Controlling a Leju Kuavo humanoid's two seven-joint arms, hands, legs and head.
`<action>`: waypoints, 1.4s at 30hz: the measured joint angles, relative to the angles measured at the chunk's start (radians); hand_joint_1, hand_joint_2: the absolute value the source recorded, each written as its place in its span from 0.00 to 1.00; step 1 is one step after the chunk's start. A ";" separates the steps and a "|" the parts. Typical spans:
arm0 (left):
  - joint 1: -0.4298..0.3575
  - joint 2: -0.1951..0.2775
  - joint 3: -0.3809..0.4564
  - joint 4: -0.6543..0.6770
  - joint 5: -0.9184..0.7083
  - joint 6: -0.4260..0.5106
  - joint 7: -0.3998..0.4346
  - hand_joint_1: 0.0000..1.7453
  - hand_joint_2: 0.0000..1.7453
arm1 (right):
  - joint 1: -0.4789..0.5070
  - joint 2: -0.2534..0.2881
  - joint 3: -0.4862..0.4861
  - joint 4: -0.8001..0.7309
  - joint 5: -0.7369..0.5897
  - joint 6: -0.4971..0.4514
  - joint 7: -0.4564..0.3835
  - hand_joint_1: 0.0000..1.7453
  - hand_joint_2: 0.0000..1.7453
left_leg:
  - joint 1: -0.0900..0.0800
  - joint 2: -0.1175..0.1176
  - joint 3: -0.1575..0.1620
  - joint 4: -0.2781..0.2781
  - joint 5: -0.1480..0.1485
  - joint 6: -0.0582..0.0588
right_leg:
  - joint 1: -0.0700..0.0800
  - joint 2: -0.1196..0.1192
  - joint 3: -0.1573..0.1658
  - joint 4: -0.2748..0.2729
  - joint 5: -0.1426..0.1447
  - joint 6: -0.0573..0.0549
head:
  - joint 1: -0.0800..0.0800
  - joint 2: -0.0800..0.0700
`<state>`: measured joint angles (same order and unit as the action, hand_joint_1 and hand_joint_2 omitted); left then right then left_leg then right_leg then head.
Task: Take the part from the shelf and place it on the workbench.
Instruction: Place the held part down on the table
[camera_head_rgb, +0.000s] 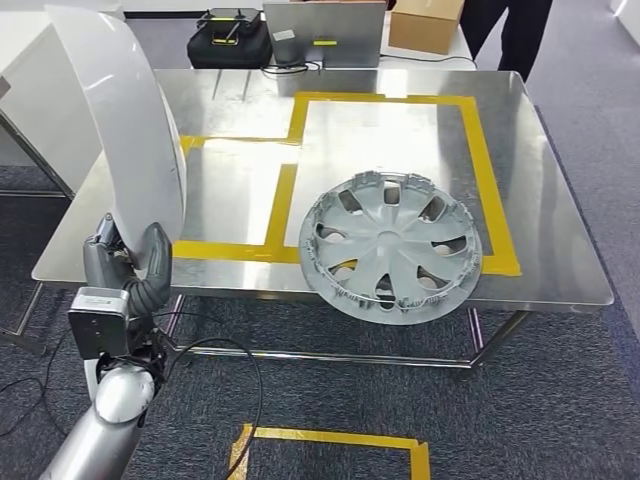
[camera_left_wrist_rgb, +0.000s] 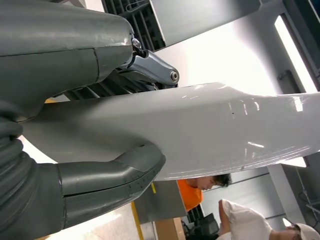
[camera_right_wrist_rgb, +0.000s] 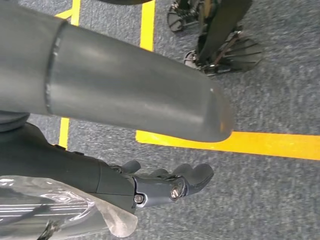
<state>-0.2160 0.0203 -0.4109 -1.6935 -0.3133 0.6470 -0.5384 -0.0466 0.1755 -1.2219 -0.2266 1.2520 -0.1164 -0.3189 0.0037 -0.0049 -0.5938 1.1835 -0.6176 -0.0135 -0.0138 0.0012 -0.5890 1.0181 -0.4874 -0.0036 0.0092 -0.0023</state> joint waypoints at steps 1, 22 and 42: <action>0.002 0.000 0.000 0.000 0.000 0.000 0.000 1.00 1.00 | 0.000 0.000 0.000 0.000 0.000 0.000 0.000 0.00 0.00 | 0.000 0.000 -0.044 0.067 -0.018 -0.001 | 0.001 0.000 0.006 0.000 -0.006 -0.002 | 0.000 0.000; 0.013 -0.001 0.001 -0.002 0.004 -0.002 0.000 1.00 1.00 | 0.003 -0.004 0.000 0.000 -0.001 0.002 -0.002 0.00 0.00 | -0.005 -0.004 0.095 -0.179 0.079 0.046 | 0.004 -0.002 -0.067 0.056 0.033 0.047 | 0.012 0.000; 0.027 0.000 0.002 -0.002 -0.026 0.000 0.014 1.00 1.00 | 0.003 -0.003 0.000 0.001 -0.009 0.004 -0.002 0.00 0.00 | -0.007 -0.003 -0.007 -0.148 0.143 0.033 | 0.002 0.003 0.070 -0.008 -0.072 0.040 | 0.005 0.000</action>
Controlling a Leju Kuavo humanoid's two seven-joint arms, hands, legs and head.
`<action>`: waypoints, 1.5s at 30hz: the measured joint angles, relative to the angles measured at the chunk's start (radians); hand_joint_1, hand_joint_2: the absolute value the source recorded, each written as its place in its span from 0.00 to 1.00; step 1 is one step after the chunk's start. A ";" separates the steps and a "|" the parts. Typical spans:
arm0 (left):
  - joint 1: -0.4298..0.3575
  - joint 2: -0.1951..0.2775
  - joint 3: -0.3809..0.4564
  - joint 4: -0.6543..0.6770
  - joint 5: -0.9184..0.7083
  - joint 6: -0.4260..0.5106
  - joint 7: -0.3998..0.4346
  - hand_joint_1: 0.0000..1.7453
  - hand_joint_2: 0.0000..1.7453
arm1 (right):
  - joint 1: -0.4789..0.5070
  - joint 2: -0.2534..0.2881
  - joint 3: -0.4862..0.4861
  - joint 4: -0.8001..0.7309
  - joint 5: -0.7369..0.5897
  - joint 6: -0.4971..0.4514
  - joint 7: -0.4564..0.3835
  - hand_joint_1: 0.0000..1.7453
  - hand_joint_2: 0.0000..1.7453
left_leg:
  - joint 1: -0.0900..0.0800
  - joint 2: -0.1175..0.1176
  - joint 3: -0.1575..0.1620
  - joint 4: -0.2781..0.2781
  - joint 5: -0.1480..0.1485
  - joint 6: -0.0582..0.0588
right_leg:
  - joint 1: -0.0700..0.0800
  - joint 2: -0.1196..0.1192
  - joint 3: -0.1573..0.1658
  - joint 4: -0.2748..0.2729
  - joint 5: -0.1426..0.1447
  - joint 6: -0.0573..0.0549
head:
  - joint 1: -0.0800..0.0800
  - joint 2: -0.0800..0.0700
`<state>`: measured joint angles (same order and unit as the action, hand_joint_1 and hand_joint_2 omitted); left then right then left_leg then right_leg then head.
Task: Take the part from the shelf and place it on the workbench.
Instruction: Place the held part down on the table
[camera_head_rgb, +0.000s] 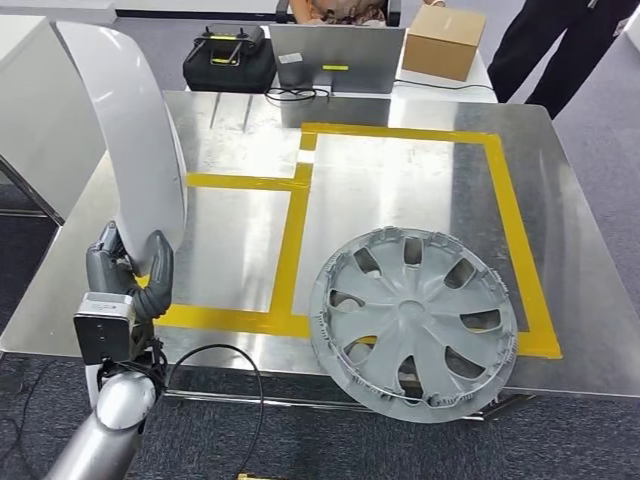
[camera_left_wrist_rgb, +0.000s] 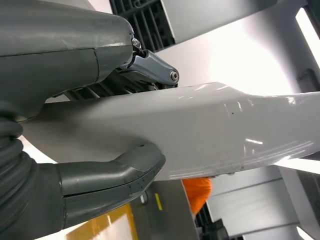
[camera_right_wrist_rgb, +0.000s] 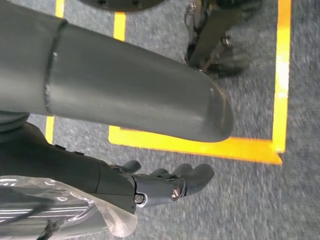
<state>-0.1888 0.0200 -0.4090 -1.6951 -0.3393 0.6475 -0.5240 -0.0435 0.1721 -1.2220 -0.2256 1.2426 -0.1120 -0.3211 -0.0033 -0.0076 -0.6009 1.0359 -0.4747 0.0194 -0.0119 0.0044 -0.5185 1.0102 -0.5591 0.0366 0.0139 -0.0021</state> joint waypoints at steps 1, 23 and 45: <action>0.002 0.000 0.001 0.000 -0.017 0.000 0.007 1.00 1.00 | 0.000 0.000 0.000 0.000 -0.002 0.001 0.000 0.00 0.00 | 0.003 0.000 0.007 -0.008 -0.001 0.005 | 0.001 -0.001 -0.007 0.014 -0.009 0.004 | 0.002 0.000; -0.002 0.280 0.089 0.277 -0.458 -0.419 0.213 1.00 1.00 | 0.006 -0.028 -0.024 -0.002 0.026 0.057 -0.018 0.00 0.00 | 0.014 0.003 -0.074 0.234 -0.112 -0.041 | -0.006 0.003 -0.051 0.006 0.058 -0.038 | 0.003 0.000; -0.144 0.328 0.036 0.571 -0.453 -0.384 0.147 0.00 0.00 | -0.006 -0.049 -0.025 -0.001 0.043 0.071 -0.031 0.00 0.00 | 0.005 0.004 0.022 -0.010 -0.009 -0.014 | 0.006 0.002 -0.072 0.012 0.069 -0.020 | 0.013 0.000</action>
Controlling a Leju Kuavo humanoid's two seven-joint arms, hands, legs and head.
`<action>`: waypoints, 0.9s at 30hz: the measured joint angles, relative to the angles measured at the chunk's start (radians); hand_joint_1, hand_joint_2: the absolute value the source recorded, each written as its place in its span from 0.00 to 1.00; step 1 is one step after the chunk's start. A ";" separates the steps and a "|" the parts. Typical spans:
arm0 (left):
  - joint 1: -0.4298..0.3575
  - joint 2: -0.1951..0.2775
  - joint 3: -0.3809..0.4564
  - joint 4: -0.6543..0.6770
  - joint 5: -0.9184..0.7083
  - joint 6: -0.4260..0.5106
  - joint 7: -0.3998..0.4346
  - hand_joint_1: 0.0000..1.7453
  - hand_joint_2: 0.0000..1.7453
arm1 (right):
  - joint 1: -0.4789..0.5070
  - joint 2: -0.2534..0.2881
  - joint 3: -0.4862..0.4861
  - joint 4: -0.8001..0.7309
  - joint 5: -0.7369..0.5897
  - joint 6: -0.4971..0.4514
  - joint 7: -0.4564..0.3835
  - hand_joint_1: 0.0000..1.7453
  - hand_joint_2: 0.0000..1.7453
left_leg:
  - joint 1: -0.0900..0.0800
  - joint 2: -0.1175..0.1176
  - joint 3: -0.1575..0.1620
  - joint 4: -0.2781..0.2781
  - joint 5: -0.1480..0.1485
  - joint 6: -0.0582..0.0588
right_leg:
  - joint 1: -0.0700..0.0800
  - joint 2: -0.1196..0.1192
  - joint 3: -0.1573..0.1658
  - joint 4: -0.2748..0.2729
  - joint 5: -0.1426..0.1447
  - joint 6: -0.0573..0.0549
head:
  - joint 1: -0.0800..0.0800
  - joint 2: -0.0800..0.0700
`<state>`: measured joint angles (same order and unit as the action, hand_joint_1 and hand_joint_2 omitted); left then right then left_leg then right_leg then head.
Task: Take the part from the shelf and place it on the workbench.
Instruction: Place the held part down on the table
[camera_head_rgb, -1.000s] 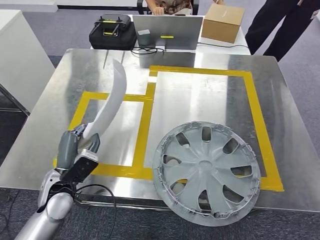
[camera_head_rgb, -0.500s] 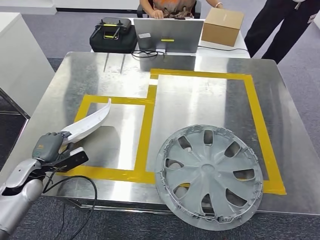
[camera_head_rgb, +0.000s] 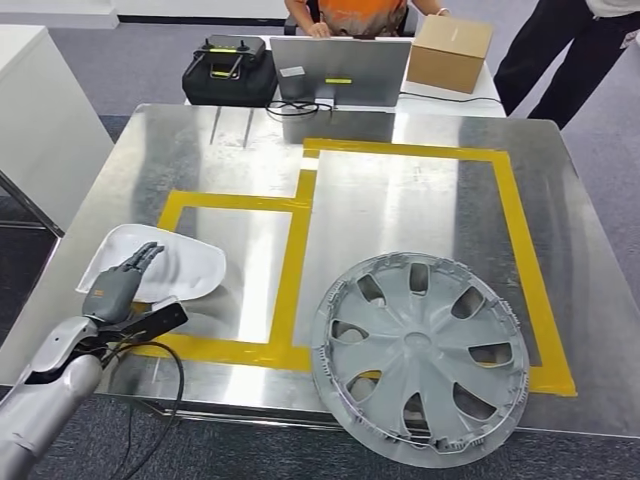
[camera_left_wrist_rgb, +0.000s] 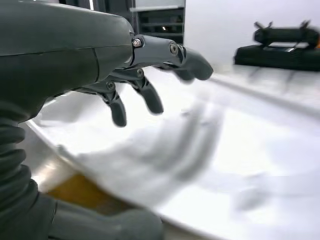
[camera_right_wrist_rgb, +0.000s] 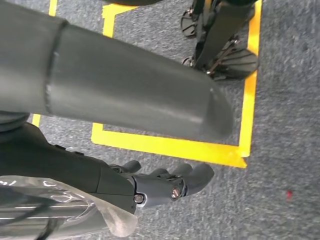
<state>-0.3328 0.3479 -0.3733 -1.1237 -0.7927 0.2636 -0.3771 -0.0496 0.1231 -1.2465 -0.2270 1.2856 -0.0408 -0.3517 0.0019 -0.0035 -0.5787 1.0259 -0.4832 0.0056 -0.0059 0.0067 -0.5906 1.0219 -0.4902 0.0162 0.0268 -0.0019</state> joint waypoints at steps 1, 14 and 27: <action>0.010 -0.018 0.009 -0.012 0.060 0.010 -0.026 0.00 0.00 | 0.000 0.000 0.000 0.000 0.000 -0.001 0.000 0.00 0.00 | 0.001 0.000 0.000 0.004 -0.005 -0.004 | -0.002 0.000 0.003 -0.004 0.002 -0.005 | 0.000 0.000; 0.160 -0.383 0.109 -0.418 0.768 0.098 -0.137 0.00 0.00 | 0.000 0.032 -0.021 0.000 -0.020 -0.058 0.018 0.00 0.00 | 0.003 0.000 -0.002 0.005 0.002 -0.007 | -0.005 -0.003 0.025 -0.010 -0.008 0.008 | -0.011 0.000; 0.196 -0.463 0.082 -0.563 0.763 0.272 -0.215 0.00 0.00 | 0.004 0.046 -0.045 -0.003 -0.018 -0.070 0.024 0.00 0.00 | 0.001 -0.002 0.003 -0.007 0.010 0.019 | -0.008 -0.005 0.002 0.032 -0.014 0.027 | 0.001 0.000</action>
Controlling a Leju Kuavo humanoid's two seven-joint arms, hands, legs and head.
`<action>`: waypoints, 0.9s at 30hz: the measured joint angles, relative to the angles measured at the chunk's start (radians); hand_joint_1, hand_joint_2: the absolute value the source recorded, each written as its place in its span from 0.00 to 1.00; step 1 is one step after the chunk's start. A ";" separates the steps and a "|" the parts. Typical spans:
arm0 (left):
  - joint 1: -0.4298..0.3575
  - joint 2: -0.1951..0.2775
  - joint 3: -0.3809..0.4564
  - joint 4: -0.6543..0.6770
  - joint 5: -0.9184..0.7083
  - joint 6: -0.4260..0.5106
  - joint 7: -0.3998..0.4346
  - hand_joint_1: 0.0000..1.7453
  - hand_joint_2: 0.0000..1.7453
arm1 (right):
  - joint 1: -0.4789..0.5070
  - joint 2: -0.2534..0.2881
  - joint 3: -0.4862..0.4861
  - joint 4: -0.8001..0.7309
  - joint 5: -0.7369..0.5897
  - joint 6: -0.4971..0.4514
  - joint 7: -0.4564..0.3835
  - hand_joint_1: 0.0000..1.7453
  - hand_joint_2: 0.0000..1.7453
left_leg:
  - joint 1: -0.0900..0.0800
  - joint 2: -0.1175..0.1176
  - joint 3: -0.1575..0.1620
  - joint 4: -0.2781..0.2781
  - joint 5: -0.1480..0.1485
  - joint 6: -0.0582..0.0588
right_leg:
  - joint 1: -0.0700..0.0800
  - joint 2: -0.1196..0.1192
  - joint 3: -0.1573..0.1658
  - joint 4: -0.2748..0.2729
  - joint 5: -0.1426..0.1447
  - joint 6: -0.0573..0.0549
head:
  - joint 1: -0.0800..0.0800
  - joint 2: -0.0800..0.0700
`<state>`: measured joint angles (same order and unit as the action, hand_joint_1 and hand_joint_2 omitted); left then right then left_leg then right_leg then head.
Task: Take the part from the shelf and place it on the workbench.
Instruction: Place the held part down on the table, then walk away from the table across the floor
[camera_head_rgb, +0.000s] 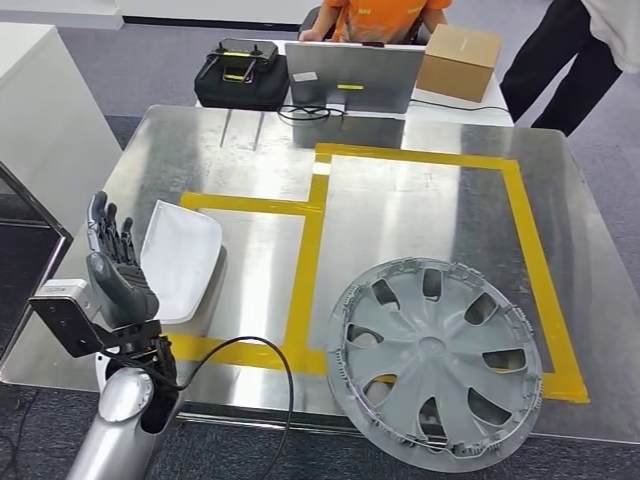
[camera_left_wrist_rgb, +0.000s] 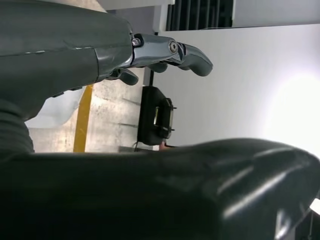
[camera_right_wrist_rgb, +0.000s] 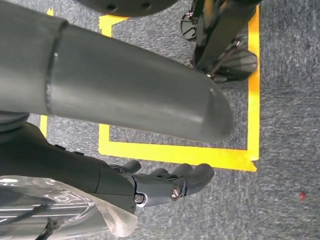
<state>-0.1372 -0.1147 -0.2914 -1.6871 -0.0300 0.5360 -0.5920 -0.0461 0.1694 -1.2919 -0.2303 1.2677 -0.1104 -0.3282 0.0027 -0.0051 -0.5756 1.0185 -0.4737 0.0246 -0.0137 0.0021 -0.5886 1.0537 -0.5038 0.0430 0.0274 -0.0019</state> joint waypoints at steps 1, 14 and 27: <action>0.000 -0.001 -0.003 -0.003 -0.002 0.006 -0.003 0.00 0.00 | -0.001 0.001 -0.001 0.000 0.001 0.000 0.000 0.00 0.00 | -0.002 0.000 -0.002 0.001 0.000 -0.004 | 0.001 0.001 0.017 -0.033 0.006 -0.003 | 0.000 0.000; 0.006 0.005 -0.033 -0.018 -0.009 0.039 -0.010 0.00 0.00 | 0.002 0.011 -0.004 -0.004 0.004 -0.009 0.002 0.00 0.00 | 0.002 0.002 -0.030 0.121 -0.047 -0.031 | -0.003 -0.002 0.025 -0.049 0.015 -0.037 | -0.005 0.000; 0.006 0.011 -0.051 -0.023 -0.002 0.060 -0.012 0.00 0.00 | 0.004 0.015 -0.004 -0.004 0.006 -0.009 0.004 0.00 0.00 | 0.001 0.006 0.010 -0.012 0.003 0.011 | -0.002 -0.003 -0.101 0.216 -0.098 0.011 | 0.004 0.000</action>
<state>-0.1311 -0.1035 -0.3421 -1.7098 -0.0318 0.5960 -0.6035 -0.0419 0.1839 -1.2960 -0.2338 1.2734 -0.1194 -0.3246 0.0041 0.0006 -0.5660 1.0068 -0.4707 0.0361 -0.0153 -0.0006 -0.6895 1.2693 -0.6021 0.0544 0.0318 -0.0019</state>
